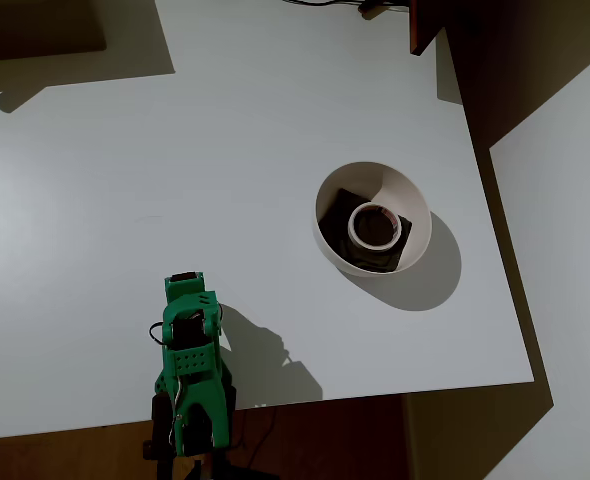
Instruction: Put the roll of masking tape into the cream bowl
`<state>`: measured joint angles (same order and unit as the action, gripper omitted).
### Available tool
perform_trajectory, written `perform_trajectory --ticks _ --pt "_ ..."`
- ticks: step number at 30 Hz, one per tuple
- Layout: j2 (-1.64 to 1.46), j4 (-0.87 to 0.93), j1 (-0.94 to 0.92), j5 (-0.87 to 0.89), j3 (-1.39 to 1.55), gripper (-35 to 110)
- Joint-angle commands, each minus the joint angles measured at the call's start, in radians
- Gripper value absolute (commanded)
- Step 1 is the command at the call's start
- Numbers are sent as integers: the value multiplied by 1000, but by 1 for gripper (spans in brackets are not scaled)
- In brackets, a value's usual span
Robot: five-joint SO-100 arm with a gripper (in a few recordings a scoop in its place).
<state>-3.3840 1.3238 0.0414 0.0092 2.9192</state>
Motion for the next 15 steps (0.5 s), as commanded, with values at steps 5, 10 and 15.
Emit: perform_trajectory --ticks 5,10,15 --pt "-6 32 -14 0 -2 -8" --pt "-6 25 -14 -5 0 -5" --pt "-6 25 -14 -6 0 -3"
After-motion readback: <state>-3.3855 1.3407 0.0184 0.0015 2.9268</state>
